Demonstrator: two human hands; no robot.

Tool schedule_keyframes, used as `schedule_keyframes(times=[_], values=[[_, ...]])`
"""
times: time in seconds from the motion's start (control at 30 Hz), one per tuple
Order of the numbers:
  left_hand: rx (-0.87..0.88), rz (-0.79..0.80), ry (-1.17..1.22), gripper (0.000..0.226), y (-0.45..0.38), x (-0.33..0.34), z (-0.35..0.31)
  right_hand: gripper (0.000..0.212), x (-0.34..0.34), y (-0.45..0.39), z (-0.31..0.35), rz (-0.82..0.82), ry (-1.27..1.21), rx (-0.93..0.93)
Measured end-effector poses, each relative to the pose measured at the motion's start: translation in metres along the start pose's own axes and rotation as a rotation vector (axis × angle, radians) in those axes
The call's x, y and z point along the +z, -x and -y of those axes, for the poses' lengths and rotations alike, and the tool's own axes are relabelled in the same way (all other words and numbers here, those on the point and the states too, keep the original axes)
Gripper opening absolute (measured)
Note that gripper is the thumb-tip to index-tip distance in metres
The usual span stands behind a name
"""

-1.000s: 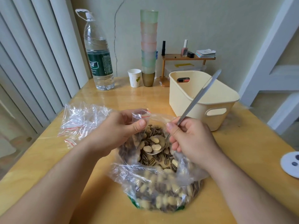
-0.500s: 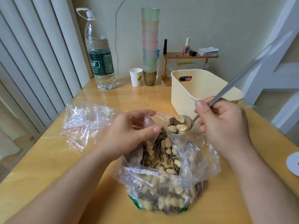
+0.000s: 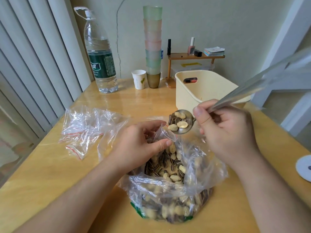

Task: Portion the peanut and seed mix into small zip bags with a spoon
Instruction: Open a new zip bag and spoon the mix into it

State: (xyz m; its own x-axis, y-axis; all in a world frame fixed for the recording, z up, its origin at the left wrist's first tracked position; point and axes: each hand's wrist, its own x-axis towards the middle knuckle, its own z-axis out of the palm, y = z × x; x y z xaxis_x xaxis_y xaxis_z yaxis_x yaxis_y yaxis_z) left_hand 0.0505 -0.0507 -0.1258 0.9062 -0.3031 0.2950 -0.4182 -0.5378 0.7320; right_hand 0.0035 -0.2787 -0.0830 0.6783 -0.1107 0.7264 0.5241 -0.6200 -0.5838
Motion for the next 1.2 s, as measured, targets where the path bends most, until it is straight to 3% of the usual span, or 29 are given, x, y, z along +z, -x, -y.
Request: schedule_keyframes(times=[0.13, 0.27, 0.47, 0.6, 0.77, 0.87, 1.2], values=[[-0.018, -0.013, 0.025, 0.062, 0.001, 0.002, -0.001, 0.022, 0.003, 0.002, -0.004, 0.047, 0.121, -0.232], [-0.042, -0.061, 0.028, 0.05, 0.001, 0.003, -0.003, 0.025, 0.005, 0.001, -0.005, 0.083, 0.142, -0.317], [-0.039, -0.057, 0.038, 0.054, -0.001, 0.005, -0.001, 0.023, 0.008, 0.005, 0.0, 0.155, 0.061, -0.298], [-0.045, -0.031, 0.061, 0.043, -0.001, 0.005, 0.0, 0.012, 0.011, 0.006, 0.004, 0.151, 0.037, -0.341], [-0.073, -0.009, 0.138, 0.045, -0.001, 0.006, 0.0, 0.014, 0.012, 0.007, 0.002, 0.124, 0.067, -0.358], [-0.082, -0.032, 0.213, 0.028, -0.001, 0.006, -0.003, 0.014, 0.012, 0.007, 0.001, 0.118, 0.069, -0.344], [-0.078, -0.03, 0.328, 0.028, 0.001, 0.001, -0.01, 0.011, 0.014, 0.008, 0.001, 0.123, -0.011, -0.328]])
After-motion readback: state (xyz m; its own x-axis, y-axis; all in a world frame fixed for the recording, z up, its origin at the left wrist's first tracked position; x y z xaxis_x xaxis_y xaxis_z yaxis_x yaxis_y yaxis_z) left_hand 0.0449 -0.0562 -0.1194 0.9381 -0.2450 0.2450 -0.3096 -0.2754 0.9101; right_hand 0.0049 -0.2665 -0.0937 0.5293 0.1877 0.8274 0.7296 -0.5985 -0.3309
